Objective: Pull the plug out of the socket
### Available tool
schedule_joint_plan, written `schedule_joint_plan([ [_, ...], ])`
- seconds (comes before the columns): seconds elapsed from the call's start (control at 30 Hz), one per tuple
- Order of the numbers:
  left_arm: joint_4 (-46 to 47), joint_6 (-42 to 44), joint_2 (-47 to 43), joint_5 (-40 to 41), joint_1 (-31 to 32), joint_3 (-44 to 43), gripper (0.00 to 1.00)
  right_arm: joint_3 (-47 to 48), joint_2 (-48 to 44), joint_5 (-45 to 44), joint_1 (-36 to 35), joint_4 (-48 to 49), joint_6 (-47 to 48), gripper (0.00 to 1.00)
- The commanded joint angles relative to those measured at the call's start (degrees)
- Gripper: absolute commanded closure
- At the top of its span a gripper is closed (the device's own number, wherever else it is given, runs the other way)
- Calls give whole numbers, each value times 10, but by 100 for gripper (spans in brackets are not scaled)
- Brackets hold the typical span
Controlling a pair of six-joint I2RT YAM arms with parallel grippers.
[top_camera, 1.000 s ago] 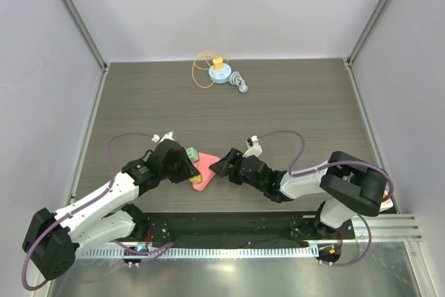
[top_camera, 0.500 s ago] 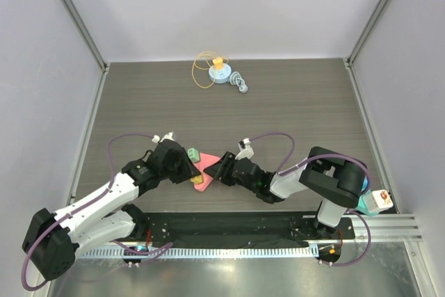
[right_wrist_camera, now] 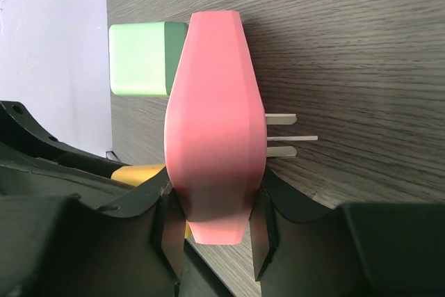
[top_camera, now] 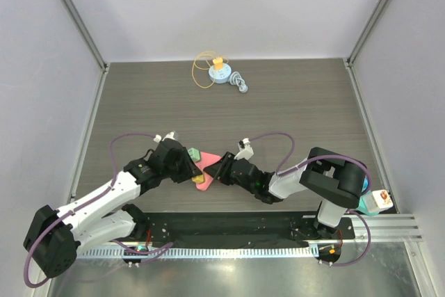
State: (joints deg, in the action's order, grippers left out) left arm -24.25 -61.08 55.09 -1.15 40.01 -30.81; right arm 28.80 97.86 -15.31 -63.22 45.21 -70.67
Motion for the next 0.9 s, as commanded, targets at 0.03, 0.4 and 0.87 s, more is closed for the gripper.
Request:
schedule_joint_plan([
  [0.03,51,-2,-27,-37,2,-29,100,-4,-15,-65,-4,-76,20,99],
  [0.4,4,14,-93,-11,-2,-21,100,-39,5,-62,13,-22,19,99],
  [0.87,17,14,-80,-19,-11,-14,100,-28,23,-46,31,-49,34,99],
])
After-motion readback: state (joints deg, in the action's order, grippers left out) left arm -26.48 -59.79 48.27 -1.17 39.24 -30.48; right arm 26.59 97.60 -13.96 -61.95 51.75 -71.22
